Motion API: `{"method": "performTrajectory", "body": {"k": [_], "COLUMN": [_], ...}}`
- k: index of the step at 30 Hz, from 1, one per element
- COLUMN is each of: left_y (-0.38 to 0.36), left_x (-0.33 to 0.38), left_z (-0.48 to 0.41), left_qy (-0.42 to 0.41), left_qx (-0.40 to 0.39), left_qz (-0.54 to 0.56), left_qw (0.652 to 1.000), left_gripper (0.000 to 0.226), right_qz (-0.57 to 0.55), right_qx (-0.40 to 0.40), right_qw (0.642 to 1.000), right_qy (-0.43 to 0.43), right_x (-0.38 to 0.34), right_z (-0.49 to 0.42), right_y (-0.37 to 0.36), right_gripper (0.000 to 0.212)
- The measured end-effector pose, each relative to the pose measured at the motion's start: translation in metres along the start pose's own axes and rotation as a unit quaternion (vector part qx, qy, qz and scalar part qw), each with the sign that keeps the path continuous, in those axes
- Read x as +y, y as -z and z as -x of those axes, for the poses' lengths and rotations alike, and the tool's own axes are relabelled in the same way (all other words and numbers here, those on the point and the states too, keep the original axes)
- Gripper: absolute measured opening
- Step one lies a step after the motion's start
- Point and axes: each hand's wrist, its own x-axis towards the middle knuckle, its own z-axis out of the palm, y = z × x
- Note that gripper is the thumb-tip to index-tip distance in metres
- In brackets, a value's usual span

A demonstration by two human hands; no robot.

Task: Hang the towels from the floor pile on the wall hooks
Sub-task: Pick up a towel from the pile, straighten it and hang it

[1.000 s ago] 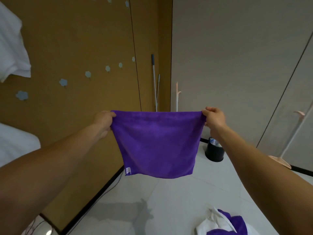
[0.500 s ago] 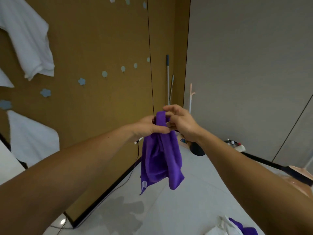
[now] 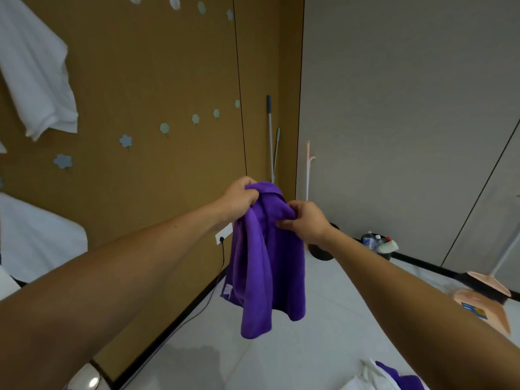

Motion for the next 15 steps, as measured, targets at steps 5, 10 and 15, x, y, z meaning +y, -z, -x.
{"method": "performTrajectory", "body": {"k": [5, 10, 15], "left_y": [0.019, 0.018, 0.008], "left_x": [-0.029, -0.035, -0.028], "left_z": [0.006, 0.014, 0.015], "left_qy": [-0.084, -0.016, 0.142], "left_qx": [-0.012, -0.114, -0.15], "left_qz": [-0.246, -0.252, 0.049], "left_qw": [0.966, 0.961, 0.977], "left_gripper": [0.033, 0.031, 0.021], "right_qz": [0.172, 0.248, 0.255], "right_qx": [-0.001, 0.163, 0.269], "right_qw": [0.983, 0.95, 0.927], "right_qy": [0.068, 0.094, 0.065], "right_x": [-0.012, -0.022, -0.034], "right_z": [-0.006, -0.017, -0.025], "right_y": [0.026, 0.024, -0.002], "right_gripper": [0.006, 0.028, 0.024]}}
